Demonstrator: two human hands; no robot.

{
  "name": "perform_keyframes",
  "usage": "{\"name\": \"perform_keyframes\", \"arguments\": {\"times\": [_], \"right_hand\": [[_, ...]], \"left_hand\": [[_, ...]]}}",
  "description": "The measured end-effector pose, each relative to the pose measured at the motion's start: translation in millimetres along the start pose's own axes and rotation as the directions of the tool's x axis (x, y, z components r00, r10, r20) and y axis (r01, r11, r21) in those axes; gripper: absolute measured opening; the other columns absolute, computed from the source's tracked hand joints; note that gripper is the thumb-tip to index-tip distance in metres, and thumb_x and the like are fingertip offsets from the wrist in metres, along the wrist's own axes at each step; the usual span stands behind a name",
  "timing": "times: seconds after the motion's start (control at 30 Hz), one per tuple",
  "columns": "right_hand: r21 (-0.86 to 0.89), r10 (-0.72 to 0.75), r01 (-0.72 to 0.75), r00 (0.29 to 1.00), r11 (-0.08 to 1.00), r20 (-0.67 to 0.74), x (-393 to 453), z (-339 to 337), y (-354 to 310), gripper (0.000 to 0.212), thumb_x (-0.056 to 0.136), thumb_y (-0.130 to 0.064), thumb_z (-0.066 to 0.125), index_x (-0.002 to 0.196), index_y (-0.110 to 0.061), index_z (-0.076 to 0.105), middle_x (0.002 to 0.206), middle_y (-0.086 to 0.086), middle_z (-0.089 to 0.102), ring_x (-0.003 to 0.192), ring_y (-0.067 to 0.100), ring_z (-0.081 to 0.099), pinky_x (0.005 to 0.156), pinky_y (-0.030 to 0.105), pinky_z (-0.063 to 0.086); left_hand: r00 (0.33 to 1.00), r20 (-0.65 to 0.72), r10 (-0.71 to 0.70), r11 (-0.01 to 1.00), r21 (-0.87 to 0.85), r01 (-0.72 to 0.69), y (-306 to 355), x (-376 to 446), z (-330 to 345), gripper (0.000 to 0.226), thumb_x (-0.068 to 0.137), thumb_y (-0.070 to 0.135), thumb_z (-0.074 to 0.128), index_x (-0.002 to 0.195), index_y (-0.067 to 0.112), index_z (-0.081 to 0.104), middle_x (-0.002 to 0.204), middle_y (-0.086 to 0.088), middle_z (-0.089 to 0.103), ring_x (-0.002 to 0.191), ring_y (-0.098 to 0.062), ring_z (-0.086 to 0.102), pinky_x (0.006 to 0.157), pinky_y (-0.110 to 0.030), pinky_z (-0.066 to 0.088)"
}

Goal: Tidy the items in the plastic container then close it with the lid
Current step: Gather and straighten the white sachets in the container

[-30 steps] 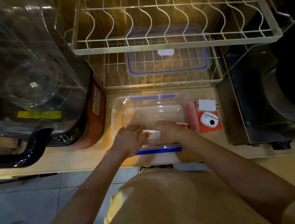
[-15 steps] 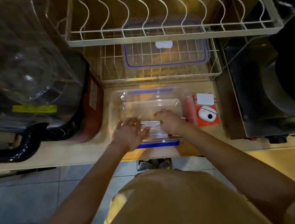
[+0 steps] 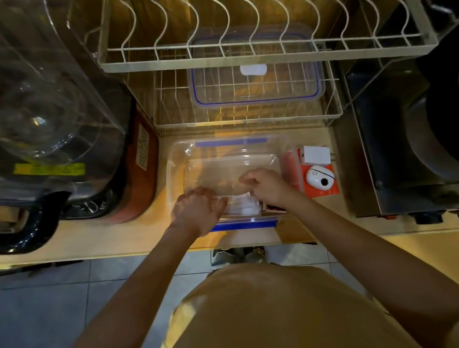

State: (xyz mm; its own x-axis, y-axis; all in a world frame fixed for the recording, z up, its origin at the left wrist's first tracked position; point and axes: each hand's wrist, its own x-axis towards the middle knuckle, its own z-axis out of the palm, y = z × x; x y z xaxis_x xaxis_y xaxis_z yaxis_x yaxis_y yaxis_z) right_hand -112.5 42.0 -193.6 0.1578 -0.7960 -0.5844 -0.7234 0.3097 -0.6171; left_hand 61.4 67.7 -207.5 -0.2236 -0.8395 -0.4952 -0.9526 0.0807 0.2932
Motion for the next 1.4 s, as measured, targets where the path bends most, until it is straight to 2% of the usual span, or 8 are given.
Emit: {"name": "perform_keyframes", "arguments": {"times": [0.2,0.4,0.57,0.7,0.9,1.13,1.3,1.4], "right_hand": [[0.202,0.246,-0.250,0.968,0.947,0.048,5.7,-18.4,6.2,0.027,0.091,-0.010,0.043,0.068,-0.013,0.056,0.080,0.012,0.059,0.086,0.031,0.060,0.084,0.041,0.050],[0.263,0.366,-0.384,0.923,0.885,0.115,3.4,-4.8,-6.8,0.041,0.096,-0.034,0.037,0.069,-0.009,0.054,0.078,0.012,0.058,0.079,0.027,0.056,0.085,0.039,0.051],[0.382,0.399,-0.430,0.903,0.818,0.161,-0.1,4.2,-10.8,0.045,0.098,-0.039,0.035,0.108,-0.002,0.058,0.085,0.007,0.056,0.089,0.024,0.054,0.093,0.038,0.048],[0.488,0.440,-0.454,0.885,0.746,0.150,-8.1,-7.9,-11.0,0.041,0.096,-0.034,0.036,0.092,-0.003,0.062,0.095,0.022,0.060,0.080,0.027,0.061,0.078,0.033,0.051],[0.430,0.435,-0.512,0.859,0.744,0.269,-6.6,-0.5,-4.8,0.048,0.094,-0.049,0.038,0.097,-0.005,0.057,0.084,0.014,0.057,0.080,0.024,0.058,0.081,0.033,0.049],[0.109,0.190,-0.189,0.982,0.976,0.001,-2.3,-7.6,-4.0,0.027,0.092,-0.017,0.044,0.071,-0.008,0.058,0.075,0.010,0.060,0.074,0.024,0.058,0.071,0.034,0.049],[-0.372,-0.119,0.123,0.992,0.920,0.035,-1.4,5.4,-3.3,0.037,0.089,-0.008,0.050,0.126,-0.011,0.056,0.133,0.011,0.051,0.125,0.028,0.043,0.105,0.036,0.037],[-0.474,-0.165,0.217,0.975,0.854,0.148,-1.8,15.5,-6.5,0.050,0.086,-0.014,0.057,0.135,-0.013,0.046,0.138,0.011,0.045,0.129,0.028,0.038,0.106,0.035,0.033]], "left_hand": [[1.000,-0.004,0.026,1.000,0.008,-0.026,-2.6,1.3,1.2,0.051,0.093,0.048,0.029,0.124,0.017,0.053,0.135,-0.007,0.053,0.124,-0.025,0.045,0.107,-0.042,0.034],[0.998,0.032,0.045,0.999,0.007,-0.046,-1.8,1.7,-0.5,0.049,0.094,0.046,0.027,0.126,0.017,0.050,0.141,-0.007,0.046,0.129,-0.025,0.041,0.108,-0.043,0.032],[0.997,0.063,0.040,0.999,-0.021,-0.038,0.5,-0.5,-4.0,0.050,0.095,0.047,0.026,0.127,0.019,0.051,0.144,-0.005,0.043,0.128,-0.025,0.044,0.108,-0.043,0.034],[0.999,0.037,0.033,0.999,-0.006,-0.033,4.5,-4.1,-7.2,0.048,0.096,0.045,0.026,0.125,0.020,0.054,0.140,-0.006,0.047,0.124,-0.026,0.046,0.105,-0.042,0.034],[0.999,0.026,0.020,0.999,-0.035,-0.019,6.7,-6.5,-9.5,0.047,0.096,0.045,0.028,0.119,0.018,0.059,0.134,-0.007,0.053,0.118,-0.025,0.051,0.102,-0.042,0.036],[1.000,-0.015,0.024,1.000,-0.003,-0.025,3.1,-3.4,-4.0,0.046,0.095,0.044,0.026,0.116,0.022,0.061,0.132,-0.005,0.054,0.116,-0.023,0.051,0.101,-0.040,0.035],[0.999,-0.016,0.033,0.999,0.004,-0.033,3.4,-3.5,-4.4,0.045,0.095,0.043,0.026,0.119,0.023,0.059,0.134,-0.004,0.053,0.120,-0.023,0.049,0.102,-0.040,0.033],[0.999,-0.027,0.021,1.000,0.010,-0.021,2.3,-2.9,-3.1,0.046,0.094,0.043,0.027,0.119,0.021,0.059,0.132,-0.005,0.055,0.118,-0.022,0.050,0.101,-0.039,0.034]]}}
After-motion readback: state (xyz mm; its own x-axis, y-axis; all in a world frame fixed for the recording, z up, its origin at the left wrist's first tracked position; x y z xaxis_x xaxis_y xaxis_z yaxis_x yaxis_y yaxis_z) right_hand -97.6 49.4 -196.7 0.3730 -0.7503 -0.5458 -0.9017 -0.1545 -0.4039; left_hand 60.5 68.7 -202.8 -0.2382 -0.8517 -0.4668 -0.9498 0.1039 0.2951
